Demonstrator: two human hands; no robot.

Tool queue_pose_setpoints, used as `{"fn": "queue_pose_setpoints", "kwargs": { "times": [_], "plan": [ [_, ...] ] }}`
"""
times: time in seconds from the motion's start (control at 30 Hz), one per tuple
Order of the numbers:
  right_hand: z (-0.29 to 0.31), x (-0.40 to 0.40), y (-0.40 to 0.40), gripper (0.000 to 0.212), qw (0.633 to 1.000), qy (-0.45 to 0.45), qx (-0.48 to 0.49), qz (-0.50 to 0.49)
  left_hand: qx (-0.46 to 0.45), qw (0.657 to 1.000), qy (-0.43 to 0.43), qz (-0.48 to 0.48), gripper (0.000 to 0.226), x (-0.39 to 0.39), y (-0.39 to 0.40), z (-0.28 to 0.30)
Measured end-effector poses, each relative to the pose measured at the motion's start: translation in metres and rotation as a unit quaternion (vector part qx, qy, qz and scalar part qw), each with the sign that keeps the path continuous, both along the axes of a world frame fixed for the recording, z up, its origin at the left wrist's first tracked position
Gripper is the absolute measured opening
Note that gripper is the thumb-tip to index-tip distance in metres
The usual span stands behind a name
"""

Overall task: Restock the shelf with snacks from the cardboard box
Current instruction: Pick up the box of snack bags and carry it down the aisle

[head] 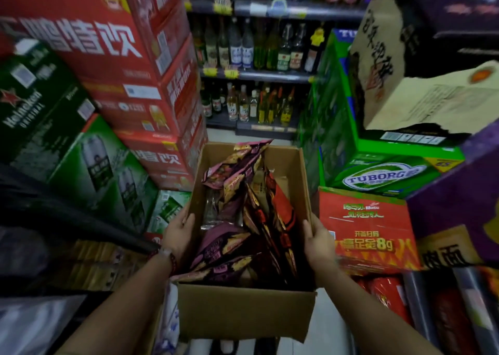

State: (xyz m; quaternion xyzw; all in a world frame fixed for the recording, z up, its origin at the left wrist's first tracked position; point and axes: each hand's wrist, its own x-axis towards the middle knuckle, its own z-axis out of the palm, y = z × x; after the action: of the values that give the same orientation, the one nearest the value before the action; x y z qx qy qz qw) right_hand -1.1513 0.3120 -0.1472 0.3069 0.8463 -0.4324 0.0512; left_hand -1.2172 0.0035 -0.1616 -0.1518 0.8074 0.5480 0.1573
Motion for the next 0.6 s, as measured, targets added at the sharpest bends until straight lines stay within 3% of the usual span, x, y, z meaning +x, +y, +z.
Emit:
{"fn": "queue_pose_setpoints", "kwargs": {
  "times": [0.2, 0.47, 0.6],
  "plan": [
    [0.04, 0.055, -0.017, 0.038, 0.998, 0.023, 0.022, -0.054, 0.002, 0.998, 0.004, -0.067, 0.041, 0.01, -0.015, 0.017],
    [0.072, 0.144, -0.048, 0.039, 0.984, 0.049, 0.009, -0.173, 0.009, 0.988, 0.015, -0.154, 0.044, 0.047, 0.005, 0.083],
    [0.082, 0.187, -0.049, 0.039, 0.974, 0.049, 0.011, -0.223, -0.007, 0.979, 0.021, -0.204, 0.047, 0.06, 0.015, 0.082]
  ]
}}
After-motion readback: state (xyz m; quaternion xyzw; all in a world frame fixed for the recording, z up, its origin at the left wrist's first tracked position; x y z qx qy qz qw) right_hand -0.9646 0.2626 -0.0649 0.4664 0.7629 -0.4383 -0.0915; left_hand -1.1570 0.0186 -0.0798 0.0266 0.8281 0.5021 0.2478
